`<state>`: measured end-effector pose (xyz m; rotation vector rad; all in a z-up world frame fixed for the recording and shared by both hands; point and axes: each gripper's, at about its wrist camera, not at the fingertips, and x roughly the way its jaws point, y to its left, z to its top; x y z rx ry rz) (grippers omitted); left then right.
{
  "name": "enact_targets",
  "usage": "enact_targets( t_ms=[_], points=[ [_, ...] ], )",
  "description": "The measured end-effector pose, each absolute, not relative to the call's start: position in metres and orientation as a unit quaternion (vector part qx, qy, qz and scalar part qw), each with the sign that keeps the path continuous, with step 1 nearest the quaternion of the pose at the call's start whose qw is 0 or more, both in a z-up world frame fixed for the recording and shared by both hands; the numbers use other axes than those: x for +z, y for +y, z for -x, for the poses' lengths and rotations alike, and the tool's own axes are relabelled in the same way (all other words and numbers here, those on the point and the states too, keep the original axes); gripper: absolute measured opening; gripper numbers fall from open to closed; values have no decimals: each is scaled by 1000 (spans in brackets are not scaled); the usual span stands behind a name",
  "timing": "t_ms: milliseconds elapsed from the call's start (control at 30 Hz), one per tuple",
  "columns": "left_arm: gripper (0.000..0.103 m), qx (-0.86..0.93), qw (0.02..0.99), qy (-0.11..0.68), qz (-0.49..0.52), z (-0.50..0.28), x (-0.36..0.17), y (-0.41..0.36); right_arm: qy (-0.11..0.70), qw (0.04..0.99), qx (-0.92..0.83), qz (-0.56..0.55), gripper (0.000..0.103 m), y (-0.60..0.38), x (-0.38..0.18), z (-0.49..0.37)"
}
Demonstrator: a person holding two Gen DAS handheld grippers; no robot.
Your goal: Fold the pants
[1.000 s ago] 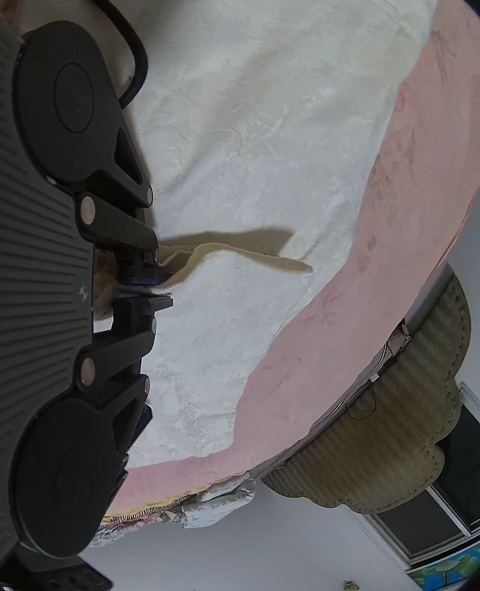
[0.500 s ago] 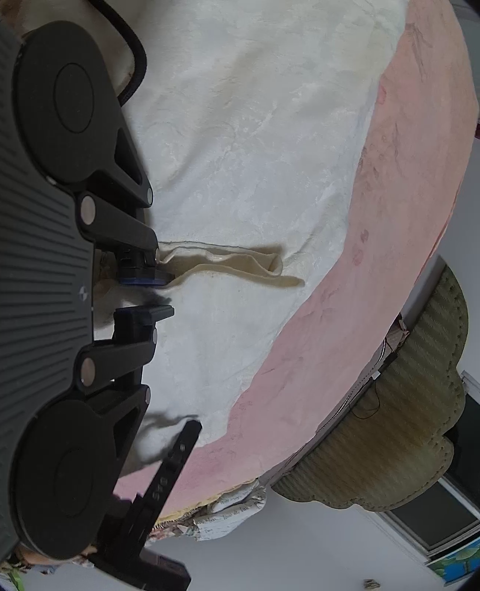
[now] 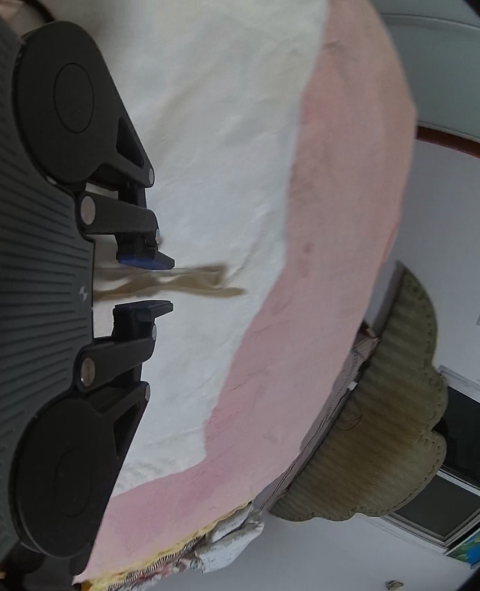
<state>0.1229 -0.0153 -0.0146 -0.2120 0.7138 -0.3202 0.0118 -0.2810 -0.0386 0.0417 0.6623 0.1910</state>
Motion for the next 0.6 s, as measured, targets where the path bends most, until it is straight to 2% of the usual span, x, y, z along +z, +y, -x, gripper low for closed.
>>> enact_targets(
  t_ms=[133,267,400,467,600],
  points=[
    [22,-192,917,343,67,-136,3,-37,321,942,88,-33,41,-280,-33,-5],
    [40,-197,918,345,12,-157,0,-70,290,948,113,-67,41,-272,-18,-11],
    [40,-162,912,376,-22,-182,-23,-83,327,932,149,-44,42,-242,-31,-22],
    [40,-163,915,369,-27,-179,-26,-81,317,937,143,-12,42,-231,-33,-15],
    [42,-163,918,358,-45,-173,-27,-84,296,936,179,-63,43,-231,-19,-12]
  ],
)
